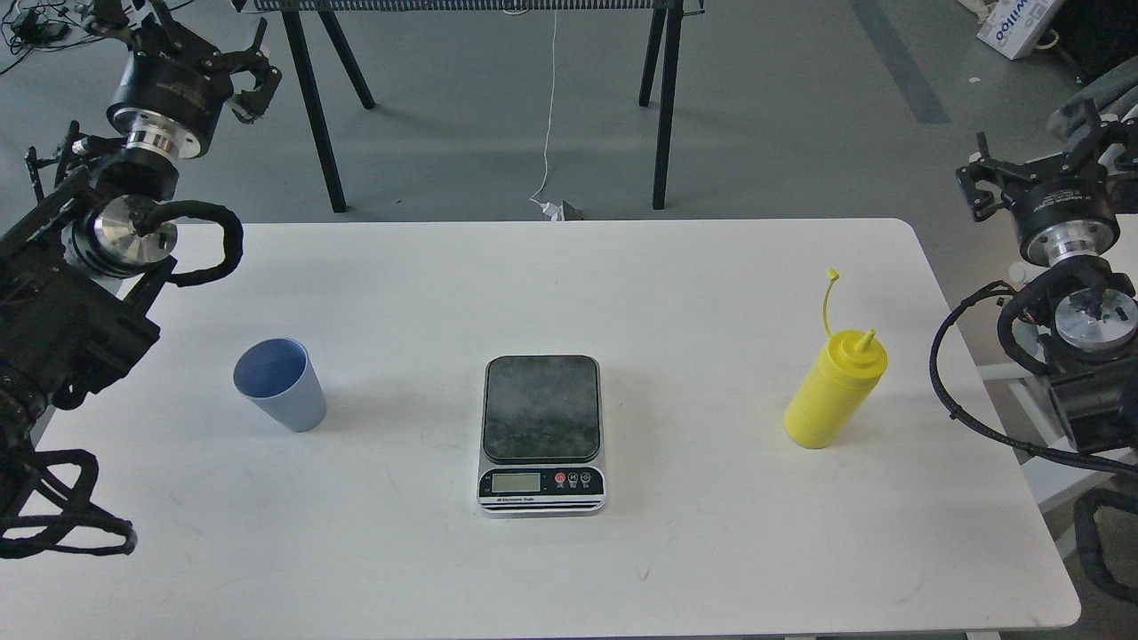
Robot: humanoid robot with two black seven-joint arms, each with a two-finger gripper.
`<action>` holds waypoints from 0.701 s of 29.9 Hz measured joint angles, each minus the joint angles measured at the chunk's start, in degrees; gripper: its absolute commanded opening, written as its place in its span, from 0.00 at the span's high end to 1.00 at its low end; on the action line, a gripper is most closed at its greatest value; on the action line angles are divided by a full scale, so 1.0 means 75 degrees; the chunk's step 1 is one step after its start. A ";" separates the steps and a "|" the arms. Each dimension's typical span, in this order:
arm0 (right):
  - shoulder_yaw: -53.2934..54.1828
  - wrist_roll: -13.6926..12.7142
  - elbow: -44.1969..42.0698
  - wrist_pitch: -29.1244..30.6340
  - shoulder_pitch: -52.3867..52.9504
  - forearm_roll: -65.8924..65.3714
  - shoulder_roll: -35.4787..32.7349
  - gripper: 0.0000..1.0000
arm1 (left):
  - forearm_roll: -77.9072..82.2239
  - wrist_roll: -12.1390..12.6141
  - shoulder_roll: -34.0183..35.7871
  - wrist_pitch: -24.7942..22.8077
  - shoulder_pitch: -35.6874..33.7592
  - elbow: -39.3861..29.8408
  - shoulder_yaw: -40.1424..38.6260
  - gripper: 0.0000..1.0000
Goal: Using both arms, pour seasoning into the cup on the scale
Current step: 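Reach the left gripper toward the blue plastic cup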
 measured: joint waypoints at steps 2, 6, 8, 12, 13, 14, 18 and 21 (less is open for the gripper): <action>-0.0010 0.0005 0.0000 0.0000 -0.0010 -0.0002 0.0000 0.00 | 0.0002 0.0019 0.0000 0.0000 0.0003 -0.0003 0.0005 0.00; -0.0054 0.0015 0.0004 0.0002 -0.0047 -0.0009 0.0000 0.00 | 0.0004 0.0035 0.0000 0.0009 0.0032 -0.0036 0.0010 0.00; -0.0057 0.0016 0.0022 0.0002 -0.0063 -0.0010 0.0000 0.00 | 0.0004 0.0035 0.0009 0.0014 0.0043 -0.0139 0.0006 0.00; 0.0039 0.0029 0.0307 0.0002 -0.0362 -0.0007 -0.0044 0.00 | -0.0027 0.0034 0.0491 0.0068 0.0357 -0.1044 -0.0006 0.00; 0.0086 0.0037 0.0458 0.0002 -0.0505 -0.0004 -0.0072 0.00 | -0.0023 0.0048 0.0684 0.0066 0.0554 -0.1434 0.0013 0.00; 0.0137 0.0046 0.0603 0.0002 -0.0644 -0.0003 -0.0102 0.00 | 0.0003 0.0085 0.0852 0.0057 0.0724 -0.1809 0.0060 0.00; 0.0438 0.0088 0.1360 0.0002 -0.1364 0.0002 -0.0436 0.00 | 0.0661 0.0158 0.1648 0.0101 0.1193 -0.3435 0.0420 0.00; 0.0724 0.0094 0.2050 0.0002 -0.1967 0.0002 -0.0679 0.00 | 0.1806 0.0045 0.2164 0.0240 0.1406 -0.4153 0.0522 0.00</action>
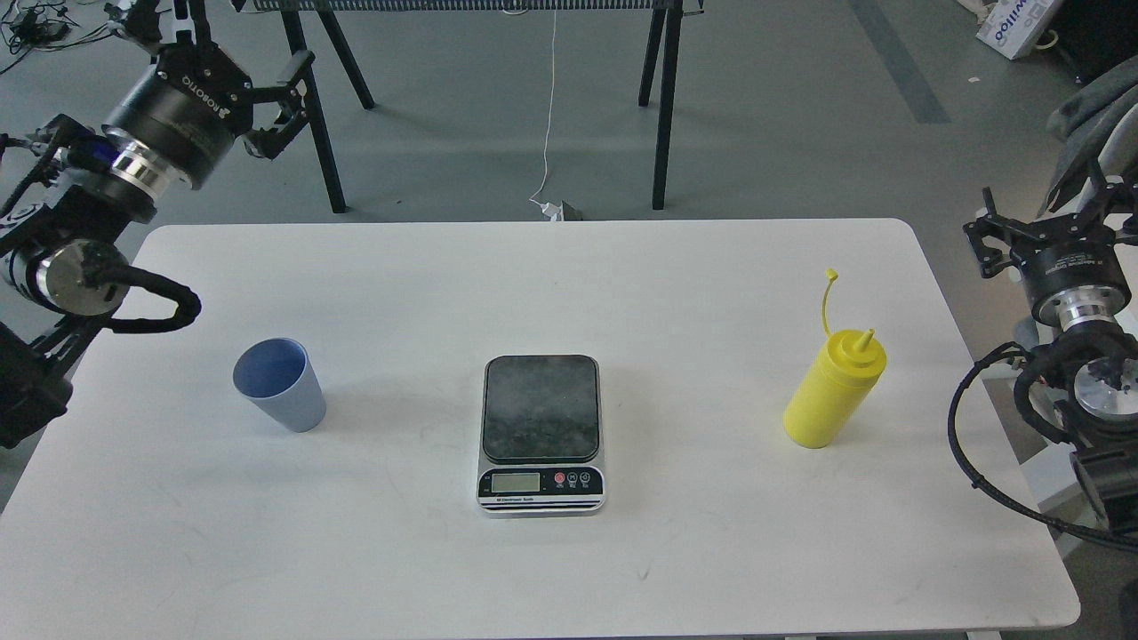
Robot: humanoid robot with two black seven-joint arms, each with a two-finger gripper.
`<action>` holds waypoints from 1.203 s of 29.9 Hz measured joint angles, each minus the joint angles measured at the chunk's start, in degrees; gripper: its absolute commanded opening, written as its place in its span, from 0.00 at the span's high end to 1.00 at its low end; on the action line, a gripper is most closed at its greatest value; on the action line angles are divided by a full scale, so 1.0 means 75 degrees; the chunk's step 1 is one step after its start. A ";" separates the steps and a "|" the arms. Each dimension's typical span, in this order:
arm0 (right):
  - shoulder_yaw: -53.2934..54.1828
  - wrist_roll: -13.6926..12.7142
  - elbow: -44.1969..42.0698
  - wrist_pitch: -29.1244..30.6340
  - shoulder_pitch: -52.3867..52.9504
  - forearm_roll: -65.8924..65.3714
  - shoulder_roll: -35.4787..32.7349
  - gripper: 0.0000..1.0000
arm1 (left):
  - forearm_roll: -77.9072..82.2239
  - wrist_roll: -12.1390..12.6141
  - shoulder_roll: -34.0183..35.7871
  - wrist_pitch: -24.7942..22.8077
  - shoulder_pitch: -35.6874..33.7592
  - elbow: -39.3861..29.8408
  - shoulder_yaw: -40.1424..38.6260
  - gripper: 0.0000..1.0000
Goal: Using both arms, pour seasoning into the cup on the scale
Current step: 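Reach the left gripper toward the blue plastic cup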
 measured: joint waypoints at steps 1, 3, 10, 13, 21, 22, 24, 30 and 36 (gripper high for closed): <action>0.0127 0.0001 0.0246 0.0000 -0.0216 0.0001 -0.0095 0.00 | 0.0469 -0.0076 0.0177 0.0033 0.0115 -0.0194 0.0006 0.00; 0.0340 0.0004 0.0674 0.0000 -0.0598 0.0001 -0.0269 0.00 | 0.1452 -0.0261 0.0500 0.0078 0.0368 -0.0531 0.0004 0.01; 0.0623 0.0005 0.1147 0.0000 -0.1287 0.0000 -0.0529 0.00 | 0.4339 -0.0586 0.1299 0.1068 0.1052 -0.1708 -0.0029 0.05; 0.0723 0.0005 0.1178 0.0000 -0.1390 0.0000 -0.0540 0.00 | 0.5403 -0.0594 0.1743 0.1542 0.1181 -0.2067 0.0079 0.07; 0.0793 0.0005 0.1249 0.0000 -0.1450 0.0000 -0.0645 0.00 | 0.9064 -0.0788 0.2459 0.2132 0.1819 -0.1784 0.0350 0.17; 0.0792 0.0005 0.1268 -0.0001 -0.1460 0.0000 -0.0650 0.00 | 0.9424 -0.0863 0.2487 0.2304 0.1931 -0.1635 0.0390 0.18; 0.0789 0.0004 0.1296 -0.0001 -0.1493 0.0000 -0.0654 0.00 | 1.0281 -0.0982 0.2510 0.2730 0.2133 -0.1275 0.0533 0.19; 0.0786 -0.0003 0.1498 -0.0003 -0.1552 -0.0006 -0.0660 0.00 | 1.2036 -0.1032 0.2413 0.3947 0.2247 -0.0232 0.1591 0.28; 0.0793 -0.0003 0.1673 -0.0003 -0.1622 -0.0013 -0.0680 0.00 | 1.2186 -0.1034 0.1956 0.4680 0.2182 0.0762 0.2756 0.42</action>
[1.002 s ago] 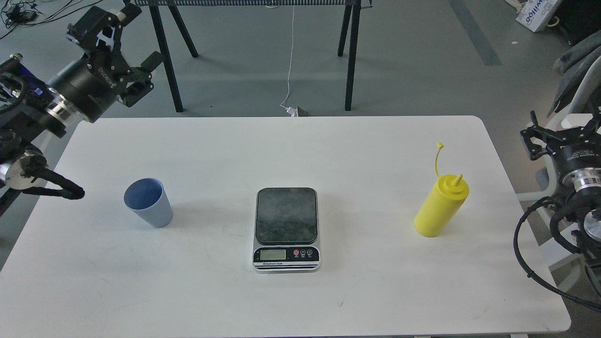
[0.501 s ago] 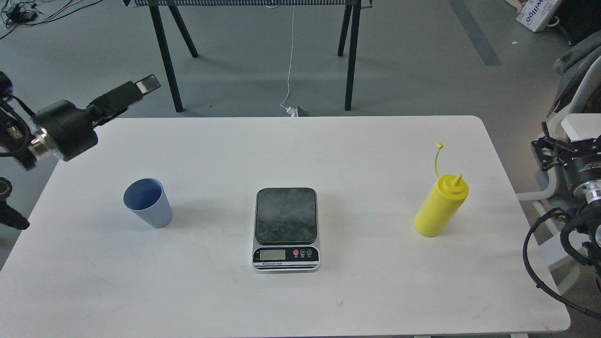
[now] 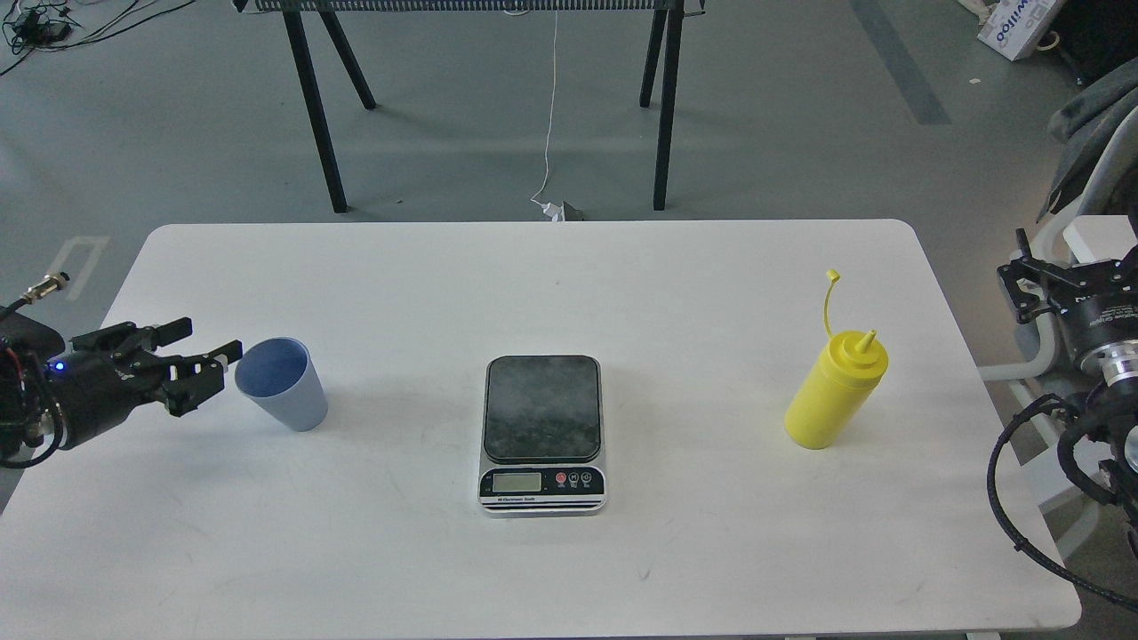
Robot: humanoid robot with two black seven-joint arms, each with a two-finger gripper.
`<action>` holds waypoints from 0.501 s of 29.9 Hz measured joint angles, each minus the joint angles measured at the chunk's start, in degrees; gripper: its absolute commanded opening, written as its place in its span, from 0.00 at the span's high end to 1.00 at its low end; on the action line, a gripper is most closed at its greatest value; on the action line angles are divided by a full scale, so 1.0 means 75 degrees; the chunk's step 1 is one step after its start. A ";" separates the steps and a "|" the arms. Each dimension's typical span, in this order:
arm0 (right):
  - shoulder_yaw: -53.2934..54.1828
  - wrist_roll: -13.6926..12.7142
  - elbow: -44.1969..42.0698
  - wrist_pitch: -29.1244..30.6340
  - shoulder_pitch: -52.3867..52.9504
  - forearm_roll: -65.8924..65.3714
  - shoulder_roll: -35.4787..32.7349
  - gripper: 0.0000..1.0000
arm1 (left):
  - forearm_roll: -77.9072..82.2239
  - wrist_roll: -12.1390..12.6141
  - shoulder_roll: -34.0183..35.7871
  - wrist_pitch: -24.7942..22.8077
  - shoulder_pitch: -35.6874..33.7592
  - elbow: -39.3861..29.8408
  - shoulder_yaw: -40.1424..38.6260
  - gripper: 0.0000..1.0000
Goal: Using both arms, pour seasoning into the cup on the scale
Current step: 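Reach the left gripper toward the blue plastic cup, then close the left gripper on the blue cup and lift it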
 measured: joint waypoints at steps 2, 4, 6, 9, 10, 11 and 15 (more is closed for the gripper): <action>0.0004 0.0000 0.0002 0.0000 -0.0002 0.0000 -0.0016 0.00 | 0.0002 -0.0001 -0.0208 0.0050 -0.0034 0.0286 0.0136 0.43; 0.0004 0.0000 0.0002 0.0000 -0.0003 0.0000 -0.0046 0.00 | 0.0002 0.0001 -0.0394 0.0066 -0.0041 0.0529 0.0185 0.44; 0.0005 0.0000 0.0002 0.0000 -0.0009 0.0000 -0.0082 0.00 | -0.0008 0.0001 -0.0502 0.0071 -0.0043 0.0640 0.0197 0.50; 0.0005 0.0003 0.0002 0.0000 -0.0025 0.0000 -0.0095 0.00 | -0.0026 0.0002 -0.0570 0.0071 -0.0048 0.0688 0.0202 0.67; 0.0005 0.0003 0.0002 0.0000 -0.0039 0.0000 -0.0100 0.00 | -0.0031 0.0002 -0.0584 0.0071 -0.0047 0.0694 0.0202 0.71; 0.0005 0.0004 0.0002 0.0000 -0.0055 0.0000 -0.0107 0.00 | -0.0038 0.0004 -0.0606 0.0071 -0.0047 0.0696 0.0202 0.77; 0.0005 0.0007 0.0002 0.0000 -0.0062 0.0000 -0.0118 0.00 | -0.0042 0.0002 -0.0717 0.0058 -0.0074 0.0700 0.0203 0.90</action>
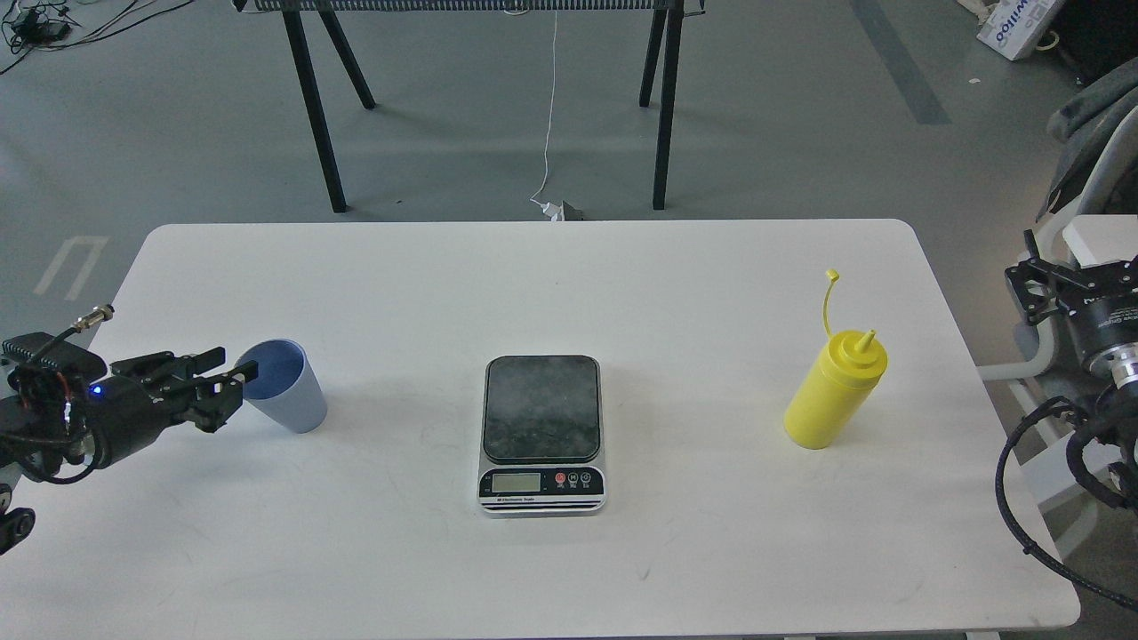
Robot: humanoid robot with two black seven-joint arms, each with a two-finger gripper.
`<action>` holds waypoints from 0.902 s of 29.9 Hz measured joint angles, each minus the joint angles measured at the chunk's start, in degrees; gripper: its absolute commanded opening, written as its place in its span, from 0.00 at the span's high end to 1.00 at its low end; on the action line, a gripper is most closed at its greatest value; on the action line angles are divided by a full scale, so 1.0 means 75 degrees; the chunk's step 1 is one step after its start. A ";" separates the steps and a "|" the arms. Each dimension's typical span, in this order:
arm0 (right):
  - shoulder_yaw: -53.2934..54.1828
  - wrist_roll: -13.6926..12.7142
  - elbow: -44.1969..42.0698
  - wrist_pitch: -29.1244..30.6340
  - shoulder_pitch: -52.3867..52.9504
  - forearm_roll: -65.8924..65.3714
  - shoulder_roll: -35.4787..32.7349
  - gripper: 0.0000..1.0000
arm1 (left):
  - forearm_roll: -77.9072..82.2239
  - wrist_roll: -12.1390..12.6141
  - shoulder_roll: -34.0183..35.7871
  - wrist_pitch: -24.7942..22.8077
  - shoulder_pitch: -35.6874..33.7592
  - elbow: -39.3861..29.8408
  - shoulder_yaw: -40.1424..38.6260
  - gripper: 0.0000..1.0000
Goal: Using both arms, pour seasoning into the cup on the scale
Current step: 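Close the left gripper on the blue cup and lift it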
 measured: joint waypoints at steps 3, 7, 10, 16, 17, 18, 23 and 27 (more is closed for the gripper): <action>0.0000 0.0000 0.0000 0.0000 -0.0002 0.0000 0.0000 0.00 | 0.0003 0.0001 -0.0026 -0.0010 -0.0016 0.0005 0.0000 0.94; 0.0000 0.0001 -0.0004 0.0000 -0.0017 0.0000 -0.0012 0.00 | 0.0053 0.0002 -0.0030 -0.0029 -0.0101 0.0004 0.0000 0.97; 0.0000 0.0001 -0.0010 0.0000 -0.0055 0.0000 -0.0013 0.00 | 0.0063 0.0001 -0.0031 -0.0038 -0.0163 -0.0004 0.0000 0.97; 0.0003 0.0001 -0.0016 0.0003 -0.0100 0.0000 -0.0023 0.00 | -0.0009 0.0003 0.0013 -0.0088 -0.0741 -0.0280 -0.0003 0.97; 0.0011 0.0001 -0.0016 0.0003 -0.0104 0.0000 -0.0026 0.00 | -0.0017 0.0002 0.0059 -0.0140 -0.0919 -0.0485 -0.0005 0.97; 0.0024 0.0001 -0.0014 0.0003 -0.0105 0.0000 -0.0043 0.00 | -0.0021 0.0001 0.0121 -0.0249 -0.1091 -0.0755 -0.0007 0.97; 0.0072 0.0001 -0.0008 0.0003 -0.0120 0.0000 -0.0136 0.00 | -0.0026 0.0008 0.0316 -0.1443 -0.1952 -0.2251 -0.0023 0.97; 0.0090 0.0001 -0.0001 0.0003 -0.0224 0.0000 -0.0206 0.00 | 0.0026 0.0628 -0.0217 -0.2300 -0.2416 -0.3091 -0.0026 0.97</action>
